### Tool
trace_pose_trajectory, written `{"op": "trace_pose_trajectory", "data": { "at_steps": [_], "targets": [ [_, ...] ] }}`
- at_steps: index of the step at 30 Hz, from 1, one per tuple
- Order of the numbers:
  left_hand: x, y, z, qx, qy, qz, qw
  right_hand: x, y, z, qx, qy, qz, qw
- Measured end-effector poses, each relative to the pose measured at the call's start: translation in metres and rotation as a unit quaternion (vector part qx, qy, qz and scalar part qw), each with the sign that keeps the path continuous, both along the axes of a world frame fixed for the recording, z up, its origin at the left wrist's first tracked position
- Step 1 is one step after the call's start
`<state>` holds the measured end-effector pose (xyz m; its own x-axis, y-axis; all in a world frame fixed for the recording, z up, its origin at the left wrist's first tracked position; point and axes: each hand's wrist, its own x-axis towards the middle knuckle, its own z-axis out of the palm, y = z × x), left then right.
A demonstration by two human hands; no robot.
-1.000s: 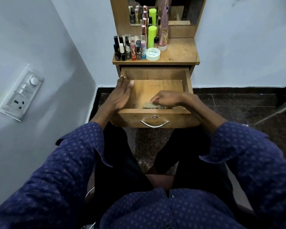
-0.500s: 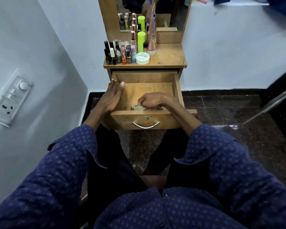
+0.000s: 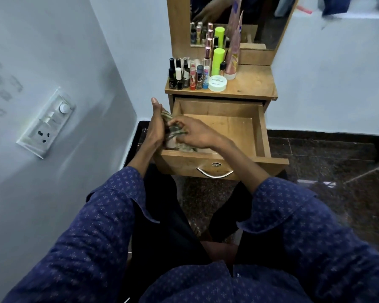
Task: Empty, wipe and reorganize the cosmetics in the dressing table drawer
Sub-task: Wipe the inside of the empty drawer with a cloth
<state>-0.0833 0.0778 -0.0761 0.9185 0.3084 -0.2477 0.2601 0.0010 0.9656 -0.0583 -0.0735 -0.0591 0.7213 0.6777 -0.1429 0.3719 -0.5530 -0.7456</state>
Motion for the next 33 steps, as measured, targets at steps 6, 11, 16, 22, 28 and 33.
{"op": "trace_pose_trajectory", "data": {
  "at_steps": [6,11,16,22,28,33],
  "targets": [
    [-0.001,0.005,-0.002,-0.006,-0.010,0.028,1.000,-0.005,0.041,-0.025,-0.013,-0.117,-0.032,0.993],
    [0.002,0.001,0.005,-0.006,-0.033,0.034,0.999,0.048,0.043,-0.025,0.022,-0.114,-0.126,0.985],
    [0.002,-0.005,0.010,0.024,-0.067,-0.021,0.997,0.076,0.051,-0.027,-0.026,-0.167,-0.149,0.974],
    [0.004,0.007,-0.003,0.068,-0.003,-0.045,0.997,-0.013,0.036,-0.024,-0.036,-0.080,-0.061,0.994],
    [0.035,0.027,-0.062,0.145,-0.010,-0.045,0.988,0.044,0.051,-0.032,0.028,-0.132,-0.178,0.975],
    [0.013,0.009,-0.017,0.190,-0.004,-0.065,0.980,0.089,0.070,-0.057,0.186,0.175,-0.443,0.860]
  ]
}}
